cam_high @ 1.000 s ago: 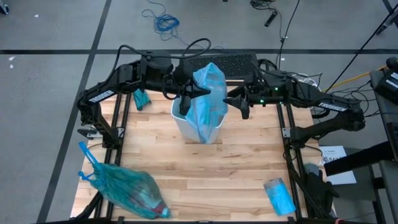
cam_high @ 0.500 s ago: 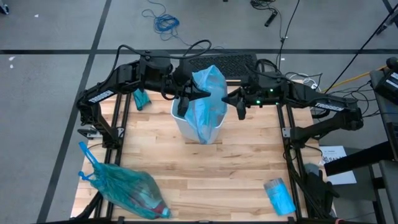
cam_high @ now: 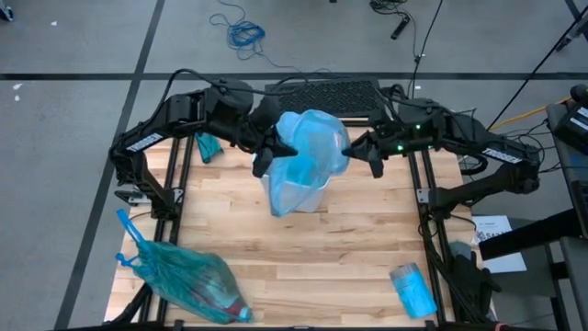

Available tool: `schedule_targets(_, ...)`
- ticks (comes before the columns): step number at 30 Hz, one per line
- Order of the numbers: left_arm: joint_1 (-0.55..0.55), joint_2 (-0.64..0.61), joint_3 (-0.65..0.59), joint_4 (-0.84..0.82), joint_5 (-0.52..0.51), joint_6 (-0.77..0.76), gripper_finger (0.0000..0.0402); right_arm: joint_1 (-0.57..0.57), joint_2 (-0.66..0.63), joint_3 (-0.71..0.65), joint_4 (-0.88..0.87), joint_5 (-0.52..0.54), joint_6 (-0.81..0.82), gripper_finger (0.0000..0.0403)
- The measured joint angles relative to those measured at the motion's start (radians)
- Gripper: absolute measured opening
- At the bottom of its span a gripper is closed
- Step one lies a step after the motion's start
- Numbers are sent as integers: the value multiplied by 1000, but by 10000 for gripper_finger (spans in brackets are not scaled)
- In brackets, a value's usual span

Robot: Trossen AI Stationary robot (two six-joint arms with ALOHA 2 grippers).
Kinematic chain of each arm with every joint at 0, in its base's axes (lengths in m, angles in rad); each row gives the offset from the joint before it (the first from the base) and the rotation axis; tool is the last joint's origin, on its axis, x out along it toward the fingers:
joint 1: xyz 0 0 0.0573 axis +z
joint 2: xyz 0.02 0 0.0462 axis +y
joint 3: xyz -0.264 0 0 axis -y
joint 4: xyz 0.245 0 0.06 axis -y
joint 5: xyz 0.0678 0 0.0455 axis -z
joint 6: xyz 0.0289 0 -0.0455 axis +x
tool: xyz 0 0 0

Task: Place trash/remove bag and relplace
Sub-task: Insert the new blue trash bag into the white trash bin

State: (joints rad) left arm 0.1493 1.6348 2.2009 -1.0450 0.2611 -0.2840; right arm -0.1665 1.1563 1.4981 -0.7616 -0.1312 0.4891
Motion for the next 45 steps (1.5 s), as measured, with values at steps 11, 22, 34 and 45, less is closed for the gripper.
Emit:
schedule_targets(11, 0, 1, 0, 26, 44, 38, 9, 0, 0, 5, 1, 3, -11, 0)
schedule_targets(22, 0, -13, -1, 114, 129, 57, 153, 0, 4, 5, 1, 5, -22, 0)
schedule_targets(34, 0, -60, -1, 65, 127, 34, 208, -11, 4, 5, 2, 5, -30, 0)
schedule_targets(45, 11, -54, -1, -22, -14, 102, 209, -11, 4, 5, 10, 5, -38, 0)
